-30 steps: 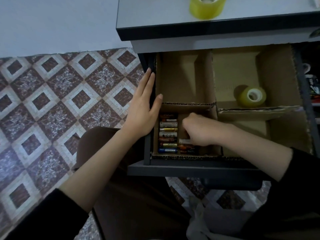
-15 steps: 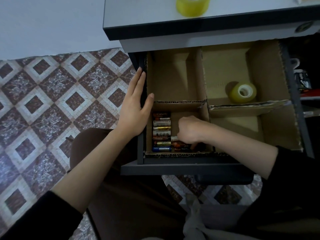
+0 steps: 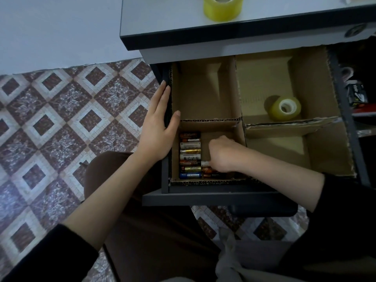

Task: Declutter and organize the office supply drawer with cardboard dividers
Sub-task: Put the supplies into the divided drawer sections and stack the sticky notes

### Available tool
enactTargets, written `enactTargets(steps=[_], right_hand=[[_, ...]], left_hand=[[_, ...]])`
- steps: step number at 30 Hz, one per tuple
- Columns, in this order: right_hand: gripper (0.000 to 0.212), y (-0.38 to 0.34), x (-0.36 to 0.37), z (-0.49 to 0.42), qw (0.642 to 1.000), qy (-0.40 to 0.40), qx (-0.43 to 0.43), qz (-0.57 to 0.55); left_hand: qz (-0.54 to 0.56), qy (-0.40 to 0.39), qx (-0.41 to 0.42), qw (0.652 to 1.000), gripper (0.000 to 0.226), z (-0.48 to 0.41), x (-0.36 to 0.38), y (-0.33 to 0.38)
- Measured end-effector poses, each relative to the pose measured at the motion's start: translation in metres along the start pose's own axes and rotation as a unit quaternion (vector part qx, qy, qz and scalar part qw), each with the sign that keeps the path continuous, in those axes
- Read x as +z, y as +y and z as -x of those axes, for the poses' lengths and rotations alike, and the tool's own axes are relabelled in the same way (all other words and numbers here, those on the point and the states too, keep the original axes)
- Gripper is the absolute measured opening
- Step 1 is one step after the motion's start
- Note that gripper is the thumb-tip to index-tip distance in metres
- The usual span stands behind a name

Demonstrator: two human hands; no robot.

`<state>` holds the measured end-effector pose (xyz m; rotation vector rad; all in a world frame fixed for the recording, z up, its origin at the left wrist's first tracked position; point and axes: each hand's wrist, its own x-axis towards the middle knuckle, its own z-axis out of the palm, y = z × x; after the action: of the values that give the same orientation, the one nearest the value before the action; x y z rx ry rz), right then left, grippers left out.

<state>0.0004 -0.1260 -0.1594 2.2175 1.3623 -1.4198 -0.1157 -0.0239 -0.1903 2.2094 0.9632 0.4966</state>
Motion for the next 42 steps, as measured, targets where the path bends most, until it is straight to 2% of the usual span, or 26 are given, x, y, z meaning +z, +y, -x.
enactTargets(steps=[6,9,16,26,30,34,40,42], right_hand=[[0.015,0.004,0.004,0.002,0.994,0.073,-0.074,0.036],[0.014,0.007,0.007,0.005,0.99,0.081,-0.108,0.048],[0.021,0.005,0.007,0.005,0.984,0.103,-0.119,0.083],[0.029,0.01,0.01,0.004,0.983,0.077,-0.133,0.103],[0.03,0.013,0.006,0.01,0.985,0.06,-0.146,0.072],[0.032,0.012,-0.011,0.027,0.976,0.114,-0.183,0.043],[0.009,0.021,-0.039,0.056,0.952,0.222,-0.211,0.019],[0.009,0.027,-0.049,0.065,0.945,0.257,-0.203,0.021]], left_hand=[[0.003,-0.001,-0.006,1.0,0.055,-0.001,-0.001,0.001],[0.005,0.0,-0.001,1.0,0.055,-0.001,-0.001,0.0],[0.009,0.003,0.0,1.0,0.055,-0.001,-0.001,-0.001],[-0.012,0.007,0.006,1.0,0.053,-0.001,-0.002,0.003],[-0.052,0.008,0.002,0.999,0.054,0.001,-0.004,0.007],[-0.125,0.007,0.005,0.992,0.053,0.003,-0.007,0.011],[-0.197,-0.016,-0.005,0.98,0.052,0.002,-0.011,0.018],[-0.233,-0.032,0.005,0.972,0.05,0.0,-0.019,0.021]])
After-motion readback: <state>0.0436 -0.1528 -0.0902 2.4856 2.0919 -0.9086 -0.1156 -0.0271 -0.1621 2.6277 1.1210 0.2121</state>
